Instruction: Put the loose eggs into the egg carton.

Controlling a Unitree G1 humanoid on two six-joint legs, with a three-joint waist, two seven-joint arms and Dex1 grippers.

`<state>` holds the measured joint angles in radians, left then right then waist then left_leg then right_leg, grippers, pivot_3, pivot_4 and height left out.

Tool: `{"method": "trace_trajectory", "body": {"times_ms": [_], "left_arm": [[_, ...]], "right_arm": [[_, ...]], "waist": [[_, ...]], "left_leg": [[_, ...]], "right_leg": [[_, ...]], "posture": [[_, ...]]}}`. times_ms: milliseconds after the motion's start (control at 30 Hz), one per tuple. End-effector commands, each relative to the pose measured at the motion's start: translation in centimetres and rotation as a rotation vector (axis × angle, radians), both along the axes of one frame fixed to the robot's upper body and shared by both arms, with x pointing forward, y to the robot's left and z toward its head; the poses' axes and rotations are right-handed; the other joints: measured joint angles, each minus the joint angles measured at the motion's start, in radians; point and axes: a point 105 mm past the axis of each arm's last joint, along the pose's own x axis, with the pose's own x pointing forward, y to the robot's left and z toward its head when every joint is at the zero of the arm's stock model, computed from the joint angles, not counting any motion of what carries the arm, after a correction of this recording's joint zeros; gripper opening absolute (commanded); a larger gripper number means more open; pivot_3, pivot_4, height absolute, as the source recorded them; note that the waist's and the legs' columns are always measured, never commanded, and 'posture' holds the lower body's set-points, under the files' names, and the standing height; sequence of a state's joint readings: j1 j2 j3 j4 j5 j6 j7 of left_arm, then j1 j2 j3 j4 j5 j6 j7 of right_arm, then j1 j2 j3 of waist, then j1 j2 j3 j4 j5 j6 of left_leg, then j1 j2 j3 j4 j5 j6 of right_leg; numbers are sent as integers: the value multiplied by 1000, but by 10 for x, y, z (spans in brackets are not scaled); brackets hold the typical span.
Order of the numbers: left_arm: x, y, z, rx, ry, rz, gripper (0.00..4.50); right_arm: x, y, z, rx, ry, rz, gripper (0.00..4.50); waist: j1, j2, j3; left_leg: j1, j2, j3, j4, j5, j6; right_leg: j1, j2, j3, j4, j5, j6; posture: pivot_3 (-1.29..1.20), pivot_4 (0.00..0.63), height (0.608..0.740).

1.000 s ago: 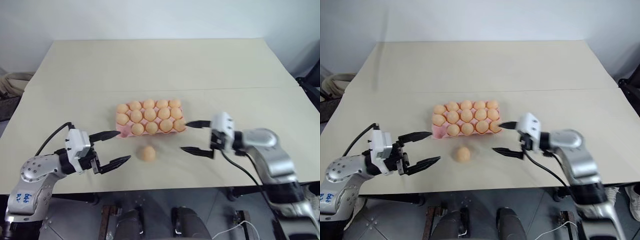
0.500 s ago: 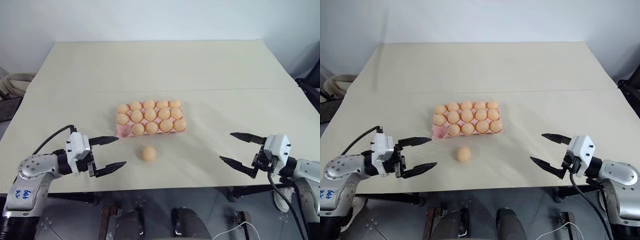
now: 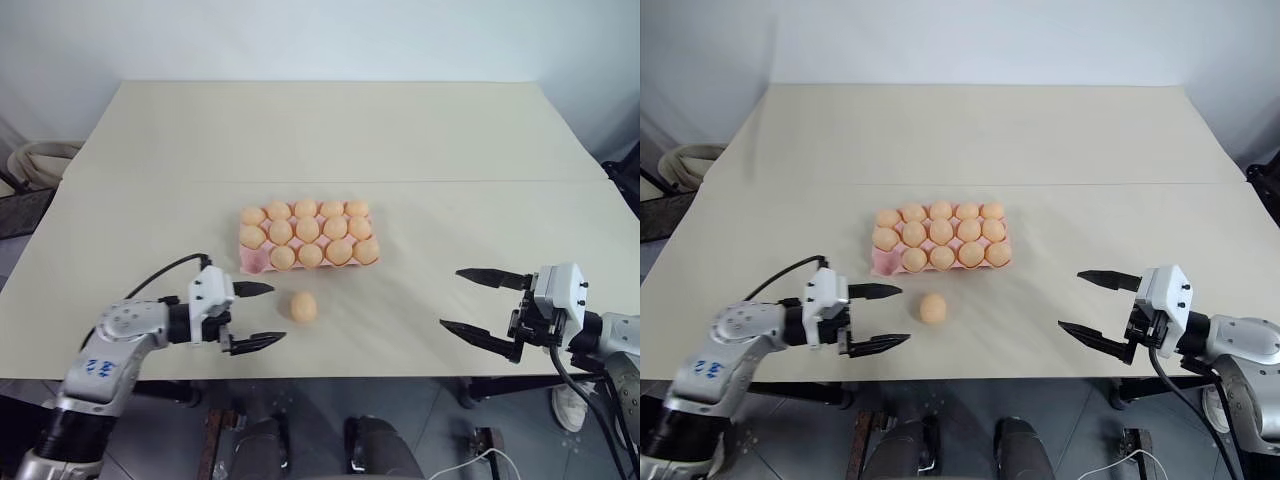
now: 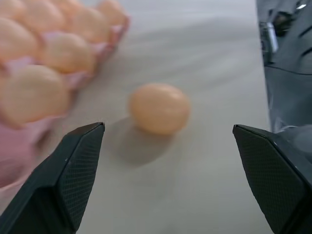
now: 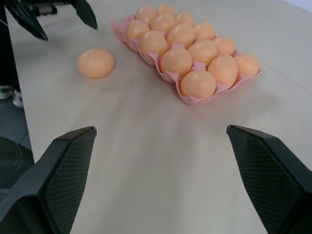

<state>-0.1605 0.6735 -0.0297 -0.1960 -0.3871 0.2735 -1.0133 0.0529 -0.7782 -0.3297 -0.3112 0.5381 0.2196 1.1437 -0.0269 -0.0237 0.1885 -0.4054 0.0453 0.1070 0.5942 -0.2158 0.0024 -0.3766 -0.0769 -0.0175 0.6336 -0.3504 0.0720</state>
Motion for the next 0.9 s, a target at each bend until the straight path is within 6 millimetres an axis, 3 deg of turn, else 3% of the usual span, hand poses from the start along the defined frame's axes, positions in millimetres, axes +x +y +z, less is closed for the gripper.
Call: {"method": "trace_trajectory", "body": {"times_ms": [33,167,367,467,667,767,900], "left_arm": [[12,-11,-8,39,-39,18,4500],[23,-26,-18,20,-37,40,4500],[21,-47,-25,3,-19,-11,4500],[27,-44,-25,-5,-27,37,3868],[33,-35,-24,-20,-53,119,2059],[33,-24,3,-190,-62,181,2059],[16,-1,34,-349,-75,197,2059]], "right_arm": [[-4,2,13,-6,-41,4,4481],[-7,4,14,3,-38,-5,4481],[-7,6,13,4,-34,-13,4481],[-7,8,12,9,-34,-11,4500],[-4,11,9,15,-23,-5,4500],[-1,12,7,15,-18,2,4500],[3,15,5,16,-13,18,4500]], "waist": [[1,0,0],[2,0,0],[0,0,0],[0,0,0],[1,0,0],[-1,0,0],[-3,0,0]], "left_leg": [[0,0,0,0,1,1],[0,0,0,2,2,4],[0,0,0,3,2,5],[0,0,0,4,2,6],[0,0,-1,8,2,6],[0,0,0,8,2,6],[-1,1,-1,8,2,6]], "right_leg": [[0,0,0,0,0,0],[1,0,0,0,1,1],[1,1,0,1,1,2],[1,1,0,3,1,2],[2,1,0,4,1,3],[2,1,0,4,1,3],[2,1,-1,5,1,3]], "posture": [[0,150,740],[0,150,740],[0,150,740],[0,150,740],[0,150,740],[0,150,740],[0,150,740]]}}
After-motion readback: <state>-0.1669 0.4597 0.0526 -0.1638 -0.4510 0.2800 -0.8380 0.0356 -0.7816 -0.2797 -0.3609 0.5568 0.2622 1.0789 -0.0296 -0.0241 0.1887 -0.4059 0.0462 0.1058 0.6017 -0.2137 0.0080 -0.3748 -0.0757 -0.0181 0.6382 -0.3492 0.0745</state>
